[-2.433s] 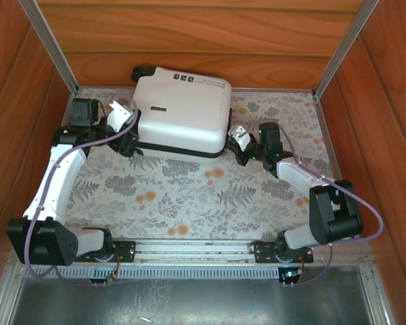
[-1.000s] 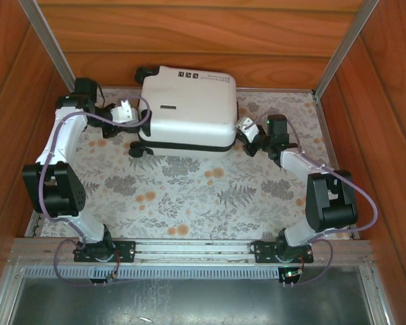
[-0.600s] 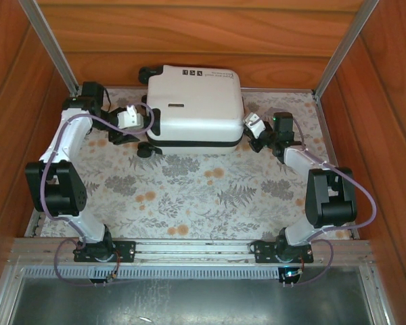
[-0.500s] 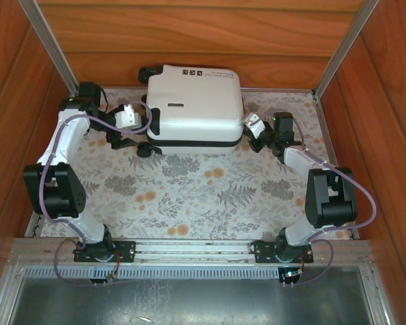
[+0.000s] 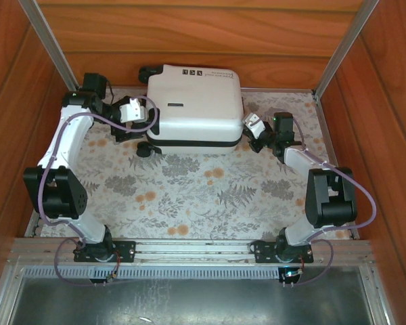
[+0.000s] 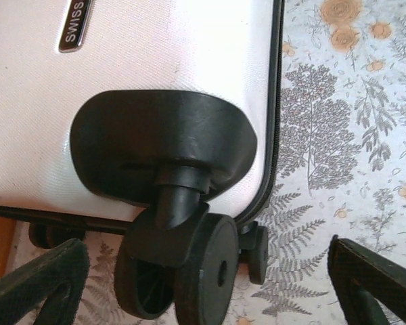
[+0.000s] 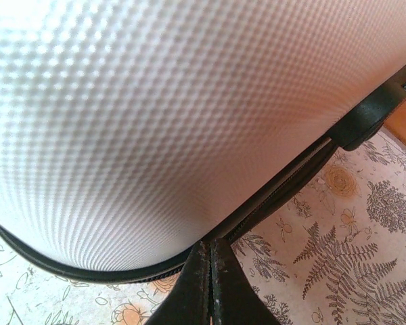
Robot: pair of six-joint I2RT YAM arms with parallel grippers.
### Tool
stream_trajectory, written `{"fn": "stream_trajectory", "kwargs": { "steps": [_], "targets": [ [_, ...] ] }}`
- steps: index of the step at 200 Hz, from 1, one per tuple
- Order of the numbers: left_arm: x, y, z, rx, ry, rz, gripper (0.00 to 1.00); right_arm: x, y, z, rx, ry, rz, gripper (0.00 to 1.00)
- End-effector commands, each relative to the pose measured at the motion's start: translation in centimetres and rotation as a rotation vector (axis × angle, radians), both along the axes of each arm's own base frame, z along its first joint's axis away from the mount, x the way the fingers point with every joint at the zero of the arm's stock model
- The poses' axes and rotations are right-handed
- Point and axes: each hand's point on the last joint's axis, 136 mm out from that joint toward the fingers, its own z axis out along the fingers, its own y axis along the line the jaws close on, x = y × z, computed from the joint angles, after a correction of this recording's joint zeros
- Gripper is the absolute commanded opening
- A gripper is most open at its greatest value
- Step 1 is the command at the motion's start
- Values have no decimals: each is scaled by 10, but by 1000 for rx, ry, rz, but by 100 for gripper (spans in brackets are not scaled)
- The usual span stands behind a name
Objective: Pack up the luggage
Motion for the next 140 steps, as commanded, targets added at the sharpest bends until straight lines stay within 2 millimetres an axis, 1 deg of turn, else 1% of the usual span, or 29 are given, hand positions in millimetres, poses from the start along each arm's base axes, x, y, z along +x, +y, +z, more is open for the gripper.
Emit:
{"fn": "stream_trajectory", "kwargs": {
  "steps": [1,33,49,79,83,87,97,111,119,131,140],
  "targets": [
    [8,-2,-10,11,25,-17,91,-11,2,-6,10,52,25,0],
    [14,-5,-28,36,69,-50,82,-11,0,-6,3,49,21,0],
    [16,-9,-36,55,81,-70,80,-10,-1,-6,4,48,21,0],
    [20,-21,-34,38,66,-111,72,-9,-2,-7,5,53,22,0],
    [20,-23,-33,41,62,-116,69,-9,-1,-7,5,52,23,0],
    [20,-24,-33,42,59,-122,63,-8,-2,-8,5,53,22,0],
    [20,-28,-32,40,50,-139,44,-8,-3,-9,6,54,20,0],
    [18,-34,-30,43,37,-163,25,-6,-5,-9,6,51,13,0],
    [16,-36,-32,48,32,-182,11,-4,-6,-9,7,49,8,0],
    [11,-39,-35,57,27,-210,0,-1,-9,-10,10,48,-4,0],
    [8,-39,-38,65,27,-225,0,3,-11,-9,17,46,-16,0]
  ]
}}
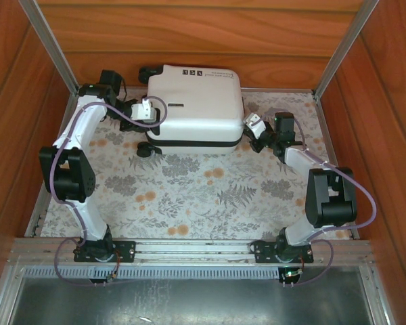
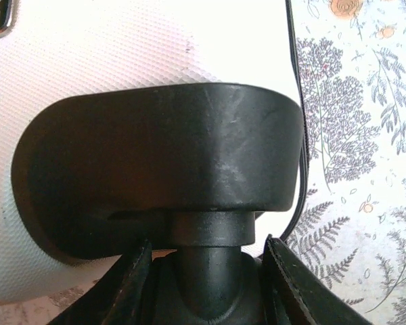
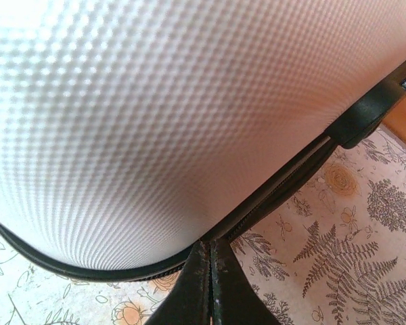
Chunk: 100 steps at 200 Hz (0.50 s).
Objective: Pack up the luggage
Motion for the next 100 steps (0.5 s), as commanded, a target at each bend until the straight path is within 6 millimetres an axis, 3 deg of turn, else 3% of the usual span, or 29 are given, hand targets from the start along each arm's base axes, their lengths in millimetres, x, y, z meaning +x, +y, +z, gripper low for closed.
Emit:
{"fn": "stream_trajectory", "kwargs": {
  "steps": [1,34,38,46,100],
  "targets": [
    [-14,-15,-3,-14,-1,-97,0,2,-5,-10,10,42,-10,0],
    [-29,-9,-27,46,21,-141,0,22,-17,-2,50,37,-67,0],
    [-31,-9,-29,46,26,-143,0,26,-19,-12,49,64,-76,0],
    [-33,-9,-33,45,28,-149,0,33,-23,-11,54,68,-99,0],
    [-37,-11,-46,49,4,-170,0,87,-43,-8,93,159,-267,0]
  ]
}}
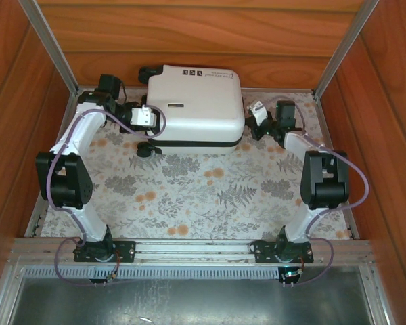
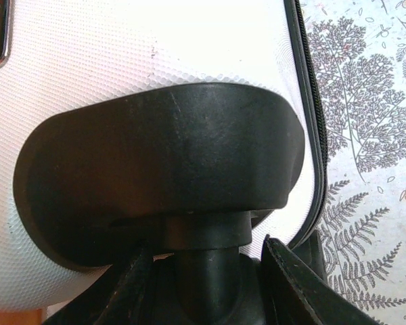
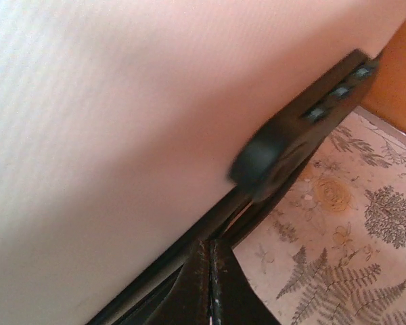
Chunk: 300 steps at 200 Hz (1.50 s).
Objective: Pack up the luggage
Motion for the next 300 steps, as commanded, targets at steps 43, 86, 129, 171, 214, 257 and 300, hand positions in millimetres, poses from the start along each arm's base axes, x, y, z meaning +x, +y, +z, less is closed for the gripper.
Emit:
{"fn": "stream_trajectory", "kwargs": {
  "steps": [43,86,129,171,214,257,300],
  "targets": [
    [-37,-11,-46,53,125,-111,0,63,-47,-13,51,150,-357,0],
    [-40,-10,-48,53,111,-108,0,101,-60,-21,171,296,-524,0],
    [-41,-7,-43,51,62,-76,2,101,-91,-20,354,620,-750,54],
    [-33,2,-1,-117,-61,70,78,71,-97,-26,742,906,-652,59],
    [-8,14,75,-521,-197,512,100,61,-59,-18,756,934,-517,51],
    [16,104,106,-859,-87,1369,100,60,-15,-5,611,865,-421,34],
    [18,150,83,-799,18,1769,100,21,53,5,490,842,-233,21]
  ]
}}
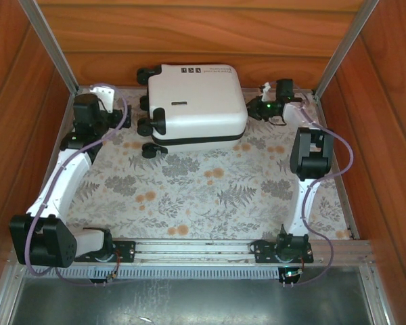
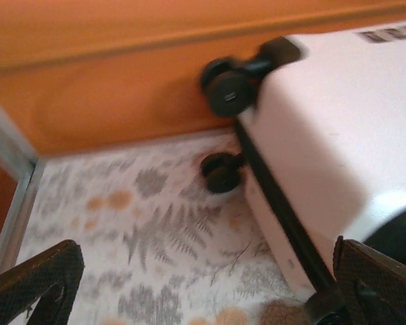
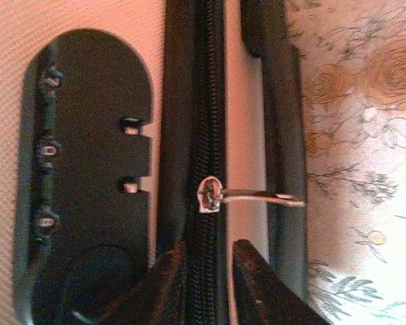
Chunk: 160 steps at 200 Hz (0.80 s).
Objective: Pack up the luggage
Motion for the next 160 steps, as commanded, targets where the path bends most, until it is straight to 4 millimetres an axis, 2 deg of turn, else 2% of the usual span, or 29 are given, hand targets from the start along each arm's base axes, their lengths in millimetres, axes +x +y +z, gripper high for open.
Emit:
{"fn": "stream_trajectory", "kwargs": {
  "steps": [1,16,38,60,80,91,108,121,140,160],
  "targets": [
    [3,46,-10,-130,122,338,100,-38,38,17,-1,-39,149,20],
    [13,60,-19,-133,207,398,100,-64,63,23,4,-75,211,18],
    [39,71,-28,-180,293,411,100,-107,100,32,11,-119,296,17],
    [69,79,-31,-198,308,406,100,-152,135,28,29,-123,377,17],
    [99,82,-31,-175,310,381,100,-181,156,20,0,-97,426,18],
    [111,86,-29,-153,318,392,100,-179,149,10,-58,-57,352,18],
    [124,92,-33,-132,361,416,100,-163,122,-3,-128,25,175,18],
    [129,94,-37,-119,408,429,100,-152,108,-6,-92,62,79,25],
    [129,92,-55,-107,499,425,98,-140,111,-7,56,70,17,44],
    [125,91,-74,-93,572,418,95,-130,124,-12,203,69,22,50]
  ]
}}
